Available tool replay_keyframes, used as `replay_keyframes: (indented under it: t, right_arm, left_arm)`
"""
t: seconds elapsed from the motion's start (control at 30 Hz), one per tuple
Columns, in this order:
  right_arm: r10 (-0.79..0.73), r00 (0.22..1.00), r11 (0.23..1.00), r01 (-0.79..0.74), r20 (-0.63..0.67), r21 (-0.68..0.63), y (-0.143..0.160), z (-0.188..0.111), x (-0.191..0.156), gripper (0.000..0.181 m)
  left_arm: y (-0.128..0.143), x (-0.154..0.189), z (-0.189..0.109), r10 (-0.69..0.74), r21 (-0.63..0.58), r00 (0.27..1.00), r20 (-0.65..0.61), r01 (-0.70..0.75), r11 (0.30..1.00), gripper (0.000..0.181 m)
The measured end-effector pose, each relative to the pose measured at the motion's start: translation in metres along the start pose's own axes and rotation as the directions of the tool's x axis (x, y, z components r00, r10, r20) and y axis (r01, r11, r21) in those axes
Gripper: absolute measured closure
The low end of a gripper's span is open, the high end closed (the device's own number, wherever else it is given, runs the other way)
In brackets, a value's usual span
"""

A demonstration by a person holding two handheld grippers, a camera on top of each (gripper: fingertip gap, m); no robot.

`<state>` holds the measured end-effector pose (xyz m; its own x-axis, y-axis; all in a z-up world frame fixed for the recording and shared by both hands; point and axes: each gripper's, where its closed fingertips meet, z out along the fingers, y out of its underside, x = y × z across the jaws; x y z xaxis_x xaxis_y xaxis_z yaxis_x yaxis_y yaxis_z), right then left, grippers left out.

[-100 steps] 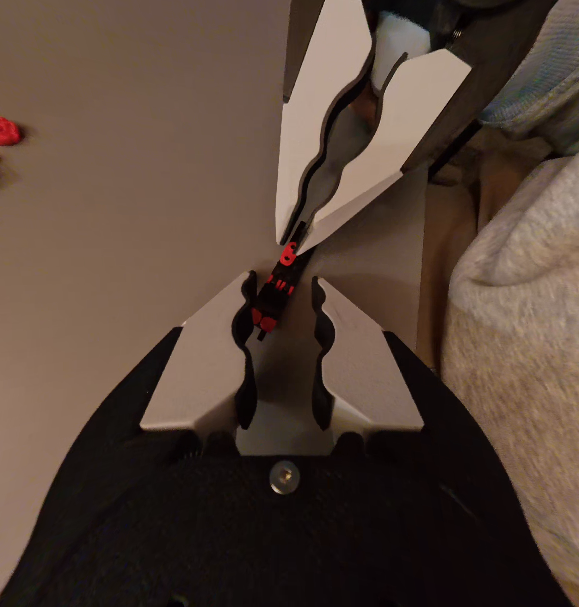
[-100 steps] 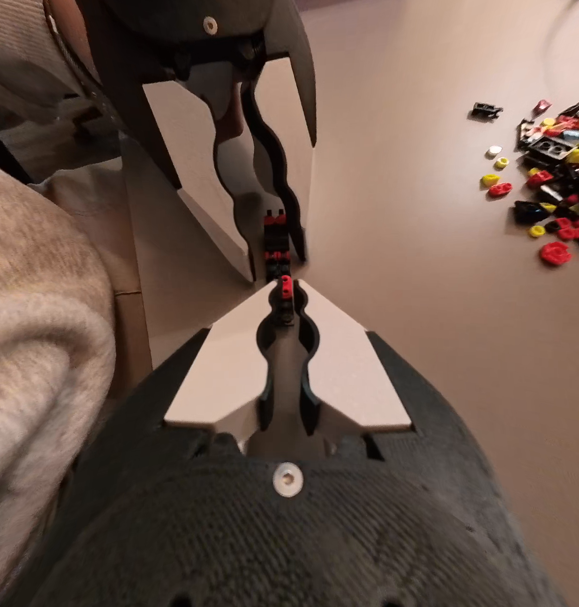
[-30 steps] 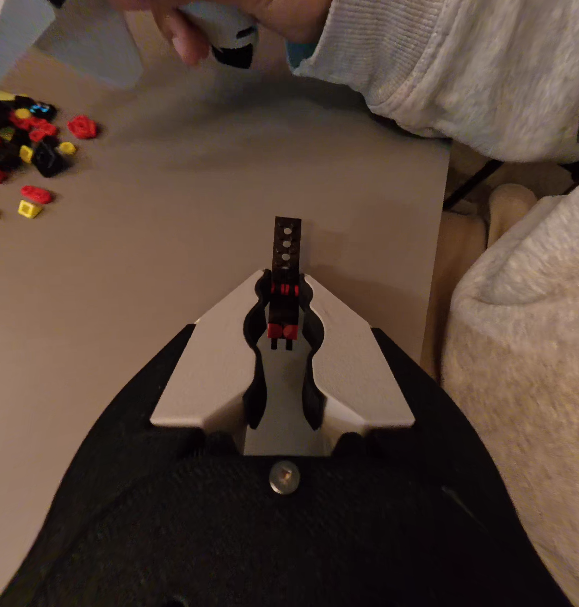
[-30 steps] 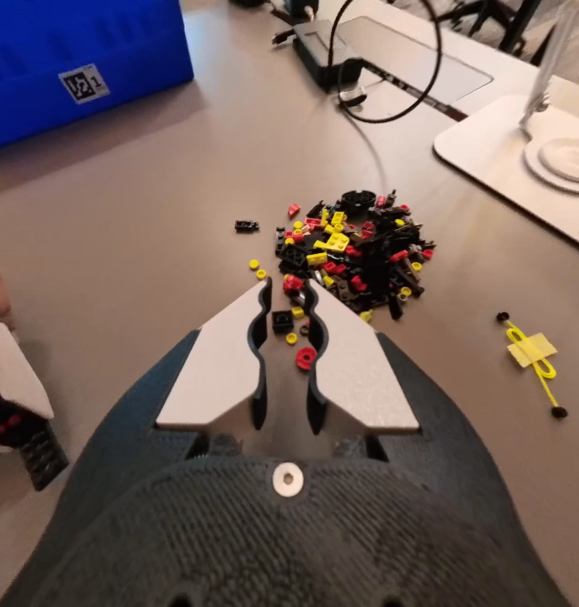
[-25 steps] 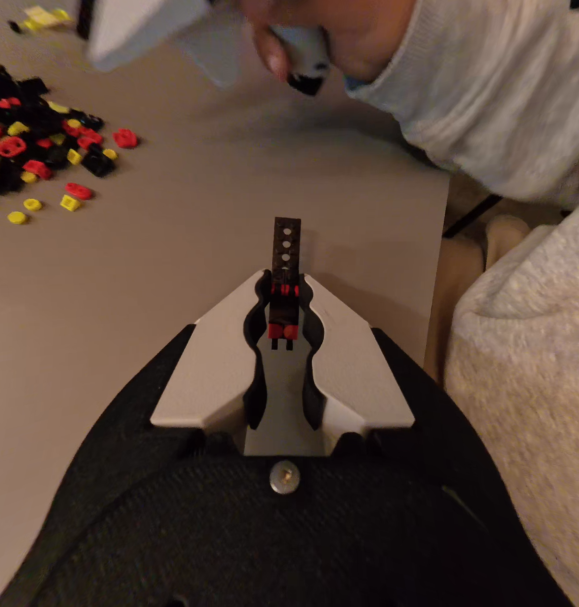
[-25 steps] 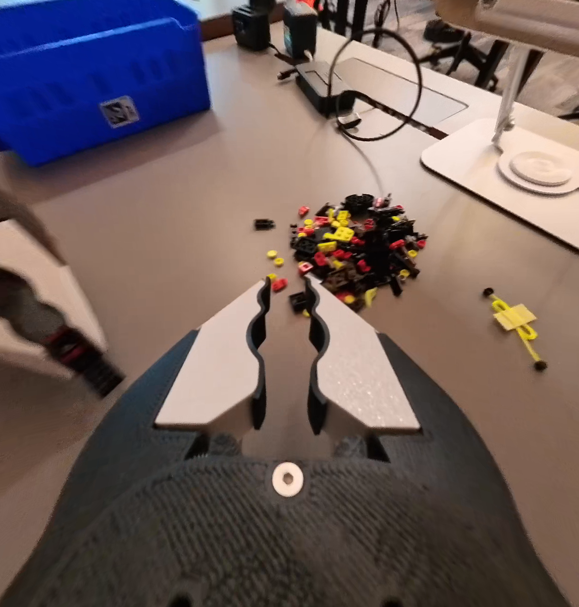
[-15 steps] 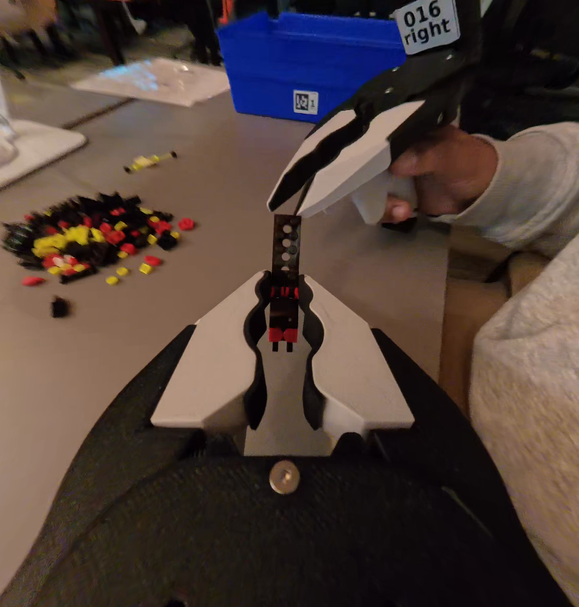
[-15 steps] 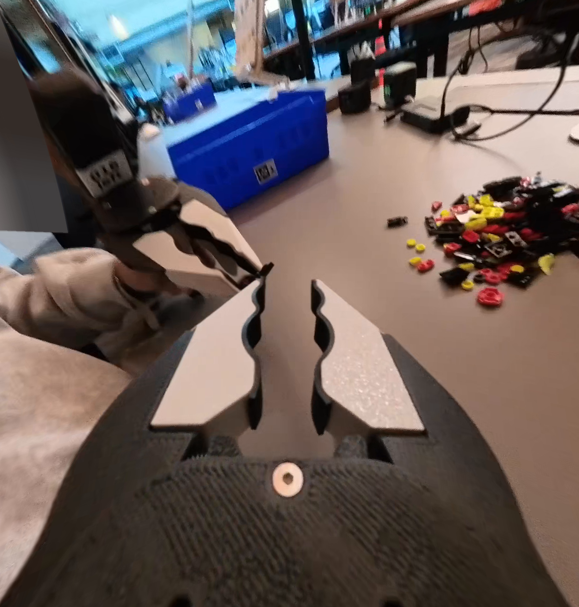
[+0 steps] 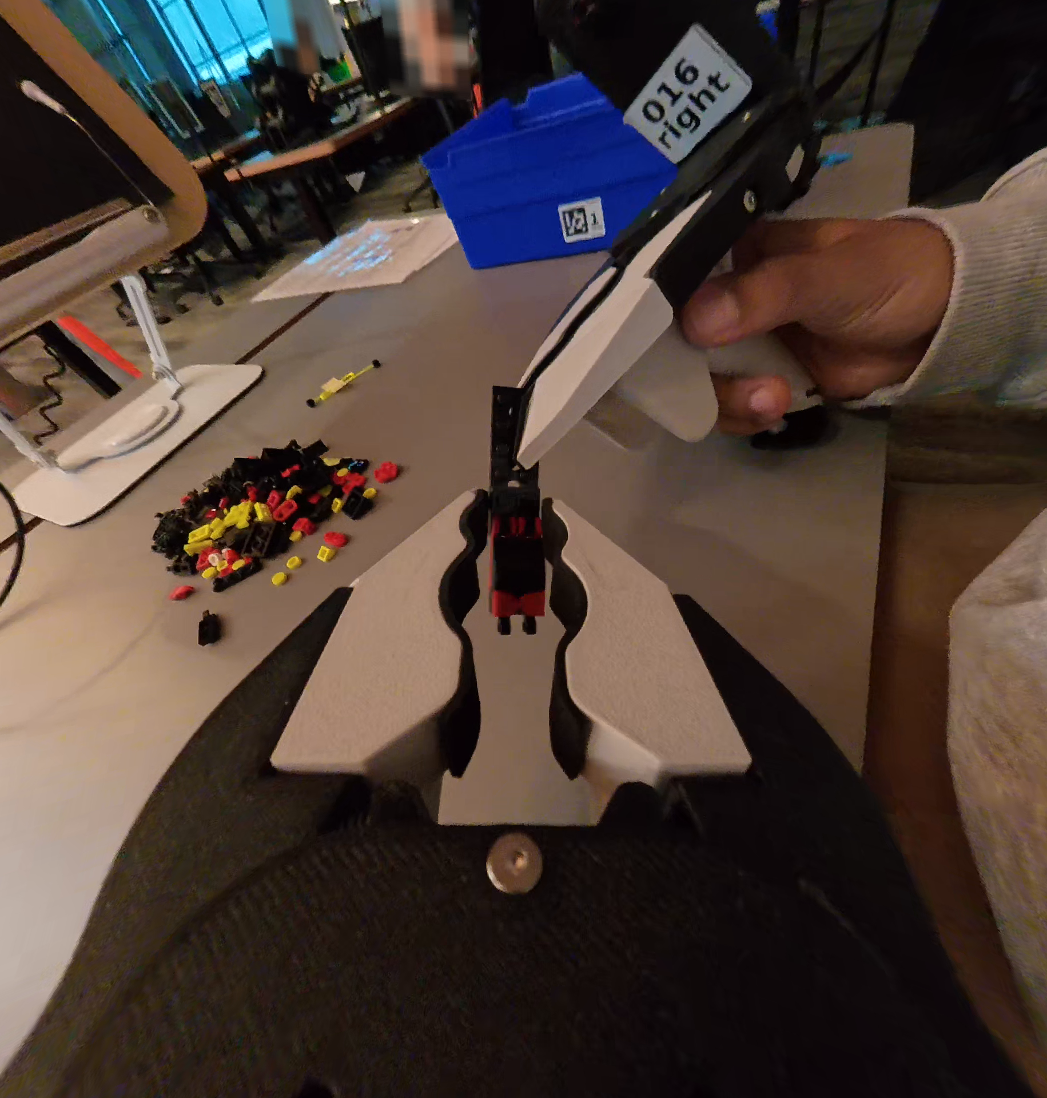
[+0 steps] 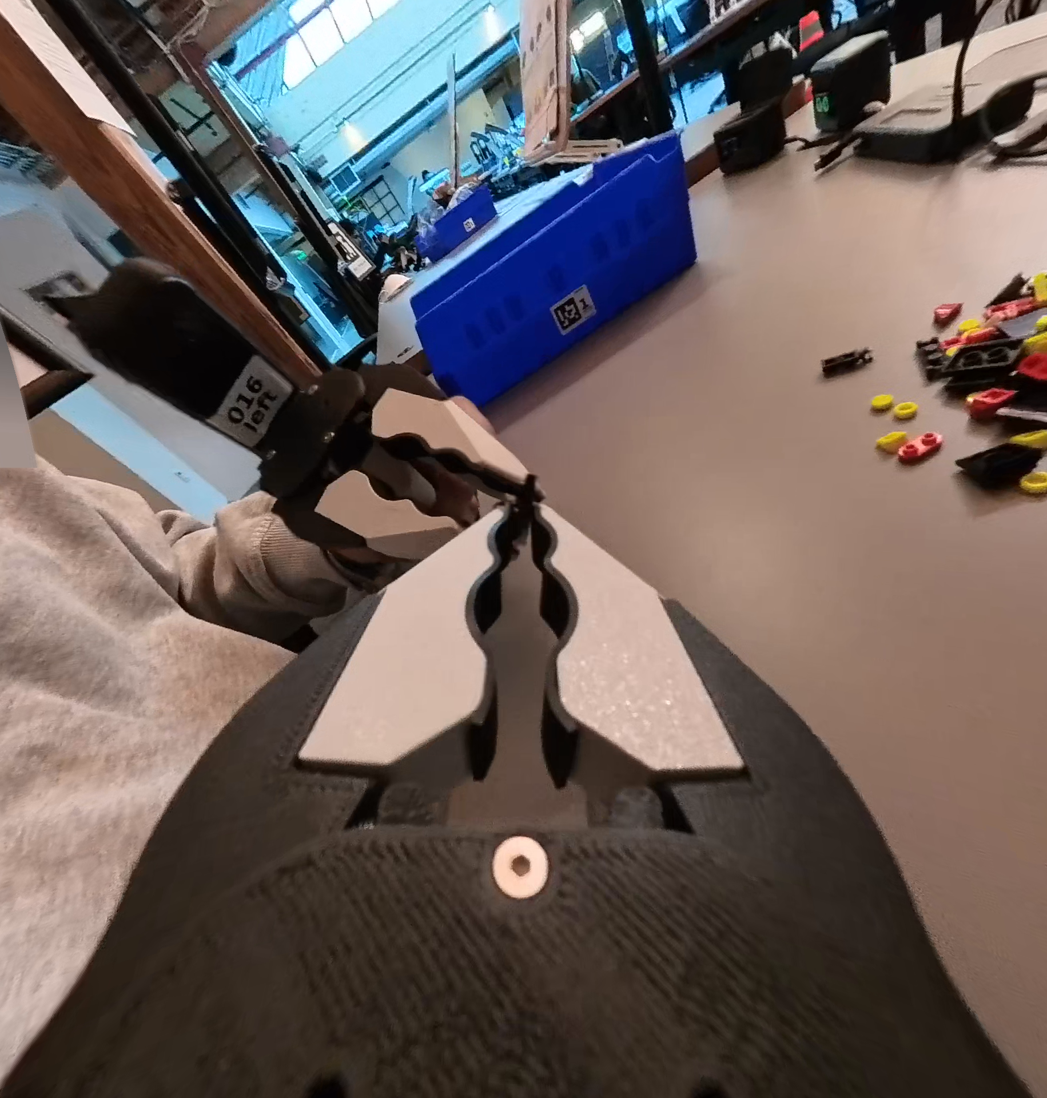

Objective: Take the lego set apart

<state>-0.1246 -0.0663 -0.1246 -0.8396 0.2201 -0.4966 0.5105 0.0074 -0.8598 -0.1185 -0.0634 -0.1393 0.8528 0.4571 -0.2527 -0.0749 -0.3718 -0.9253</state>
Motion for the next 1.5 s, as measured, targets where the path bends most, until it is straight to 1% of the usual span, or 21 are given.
replay_keyframes:
  t: [0.03,0.1,0.17,0.23,0.27,0.33,0.37,0.47,0.57,0.9,1.33,1.5]
  right_arm:
    - [-0.015,1.000,1.000,0.015,0.012,0.014,-0.003,-0.001,-0.002,0.179]
    - [-0.063,0.998,0.997,0.061,0.023,0.047,-0.008,-0.005,-0.004,0.179]
    - [-0.131,0.991,0.989,0.129,0.031,0.079,-0.013,-0.008,-0.009,0.179]
    - [-0.230,0.972,0.968,0.223,0.054,0.118,-0.018,-0.011,-0.019,0.179]
    - [-0.286,0.956,0.952,0.276,0.061,0.133,-0.019,-0.012,-0.025,0.179]
    - [-0.392,0.919,0.910,0.381,0.041,0.163,-0.021,-0.014,-0.032,0.179]
    - [-0.424,0.905,0.893,0.414,0.023,0.175,-0.023,-0.014,-0.033,0.179]
    - [-0.453,0.891,0.872,0.439,0.015,0.218,-0.028,-0.015,-0.039,0.180]
    - [-0.452,0.892,0.869,0.433,0.029,0.240,-0.030,-0.016,-0.043,0.180]
    - [-0.428,0.901,0.877,0.395,0.073,0.273,-0.031,-0.019,-0.046,0.180]
    - [-0.377,0.917,0.899,0.328,0.131,0.291,-0.031,-0.021,-0.046,0.180]
    - [-0.368,0.919,0.903,0.315,0.145,0.293,-0.030,-0.022,-0.045,0.180]
  left_arm:
    - [-0.001,-0.001,-0.001,-0.023,0.012,1.000,-0.004,0.023,1.000,0.158]
    - [-0.007,-0.007,-0.004,-0.114,0.055,0.993,-0.021,0.115,0.992,0.144]
    - [-0.011,-0.008,-0.009,-0.258,0.086,0.961,-0.102,0.267,0.960,0.136]
    - [-0.016,-0.007,-0.013,-0.397,0.096,0.891,-0.221,0.425,0.900,0.136]
    - [-0.018,-0.008,-0.015,-0.444,0.101,0.856,-0.266,0.483,0.870,0.136]
    - [-0.022,-0.005,-0.018,-0.491,0.098,0.800,-0.345,0.551,0.829,0.137]
    - [-0.024,-0.004,-0.020,-0.498,0.100,0.783,-0.373,0.567,0.818,0.139]
    - [-0.028,0.002,-0.023,-0.482,0.103,0.769,-0.419,0.568,0.817,0.144]
    - [-0.033,0.010,-0.026,-0.442,0.116,0.775,-0.452,0.542,0.832,0.164]
    - [-0.042,0.010,-0.032,-0.375,0.185,0.816,-0.440,0.491,0.851,0.165]
    - [-0.044,0.011,-0.035,-0.333,0.214,0.843,-0.423,0.450,0.867,0.166]
    - [-0.044,0.012,-0.035,-0.334,0.210,0.838,-0.432,0.453,0.866,0.166]
